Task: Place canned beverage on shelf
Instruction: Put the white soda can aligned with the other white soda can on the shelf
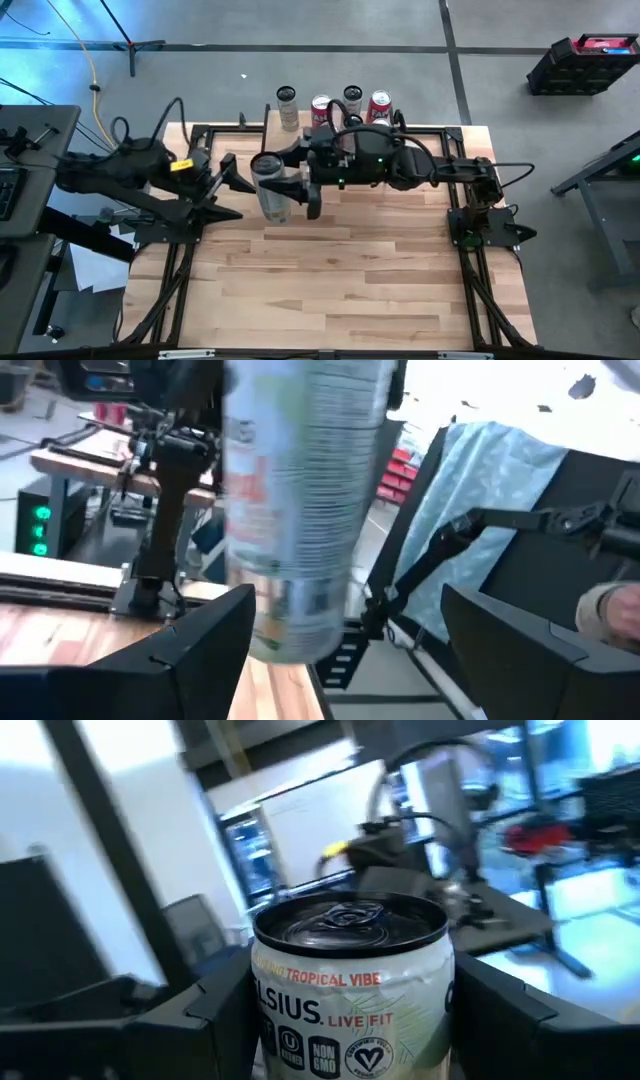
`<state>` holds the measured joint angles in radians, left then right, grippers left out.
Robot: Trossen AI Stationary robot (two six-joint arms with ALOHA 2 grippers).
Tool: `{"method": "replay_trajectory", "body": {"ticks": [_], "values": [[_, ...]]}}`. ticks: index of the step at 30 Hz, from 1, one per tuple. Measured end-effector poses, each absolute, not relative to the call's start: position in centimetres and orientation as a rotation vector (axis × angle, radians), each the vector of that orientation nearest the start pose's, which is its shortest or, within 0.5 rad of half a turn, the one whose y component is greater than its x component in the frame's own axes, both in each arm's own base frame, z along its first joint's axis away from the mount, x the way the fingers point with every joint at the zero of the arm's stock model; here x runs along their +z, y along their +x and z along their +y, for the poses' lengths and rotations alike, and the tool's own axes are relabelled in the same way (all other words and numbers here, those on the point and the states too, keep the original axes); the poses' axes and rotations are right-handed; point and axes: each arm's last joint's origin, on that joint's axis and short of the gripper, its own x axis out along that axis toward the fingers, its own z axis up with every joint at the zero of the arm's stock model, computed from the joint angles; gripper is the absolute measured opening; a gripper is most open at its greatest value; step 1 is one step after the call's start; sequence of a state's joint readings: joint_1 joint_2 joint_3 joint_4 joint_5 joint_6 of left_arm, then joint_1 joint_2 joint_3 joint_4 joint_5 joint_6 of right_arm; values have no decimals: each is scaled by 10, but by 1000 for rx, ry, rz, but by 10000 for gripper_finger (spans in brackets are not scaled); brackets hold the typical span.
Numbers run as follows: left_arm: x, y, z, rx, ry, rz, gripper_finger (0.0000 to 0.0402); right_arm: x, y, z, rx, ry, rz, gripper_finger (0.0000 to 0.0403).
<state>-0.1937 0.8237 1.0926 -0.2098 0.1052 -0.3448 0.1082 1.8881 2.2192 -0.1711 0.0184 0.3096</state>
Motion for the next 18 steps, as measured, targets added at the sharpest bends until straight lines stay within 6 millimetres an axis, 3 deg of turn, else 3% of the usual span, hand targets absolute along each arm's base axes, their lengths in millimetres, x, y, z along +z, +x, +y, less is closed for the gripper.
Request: {"method": "replay_trajectory", "body": {"ticks": [10,18], "values": [[423,193,-27,-508,-348,-21,312,516,404,51,360,242,-230,240],[423,217,-22,-631,-322,-88,312,519,403,51,431,212,-249,241]]}}
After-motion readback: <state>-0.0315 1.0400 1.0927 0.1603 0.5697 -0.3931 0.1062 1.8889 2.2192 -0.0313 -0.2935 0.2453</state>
